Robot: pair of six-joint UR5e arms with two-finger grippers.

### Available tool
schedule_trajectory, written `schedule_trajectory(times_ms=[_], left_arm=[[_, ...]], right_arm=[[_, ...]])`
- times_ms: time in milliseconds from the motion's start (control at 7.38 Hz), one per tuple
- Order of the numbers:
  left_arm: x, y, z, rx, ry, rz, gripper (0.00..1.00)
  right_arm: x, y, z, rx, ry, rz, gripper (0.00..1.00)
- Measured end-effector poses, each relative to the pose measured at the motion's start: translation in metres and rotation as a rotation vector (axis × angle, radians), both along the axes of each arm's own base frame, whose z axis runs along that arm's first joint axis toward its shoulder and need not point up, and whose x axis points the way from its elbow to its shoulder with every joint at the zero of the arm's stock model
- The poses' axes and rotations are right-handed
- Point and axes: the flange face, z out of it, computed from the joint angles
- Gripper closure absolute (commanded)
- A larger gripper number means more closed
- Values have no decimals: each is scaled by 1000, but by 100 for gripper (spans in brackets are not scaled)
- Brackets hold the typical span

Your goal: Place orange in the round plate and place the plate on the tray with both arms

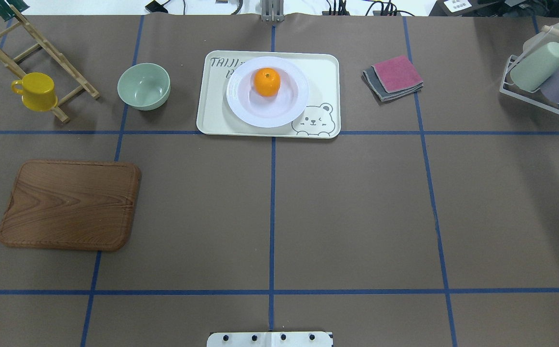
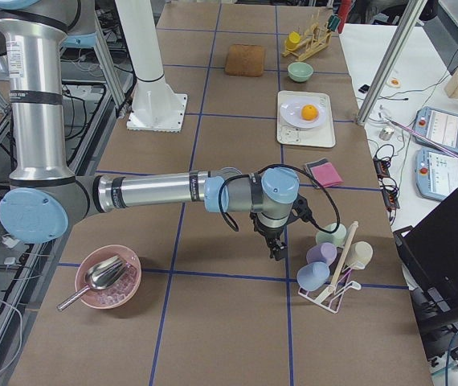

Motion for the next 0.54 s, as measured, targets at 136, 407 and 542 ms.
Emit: schedule_trajectory(times_ms=[136, 407, 542], left_arm=[[1, 0, -1, 0, 1, -1, 0], [3, -3, -4, 25, 4, 2, 0], [3, -4, -5, 37, 4, 4, 0]], right_arm=[[0, 0, 0, 0, -2, -1, 0], [-1, -1, -1, 1, -4, -1, 0], [-1, -3, -2, 3, -4, -1, 0]])
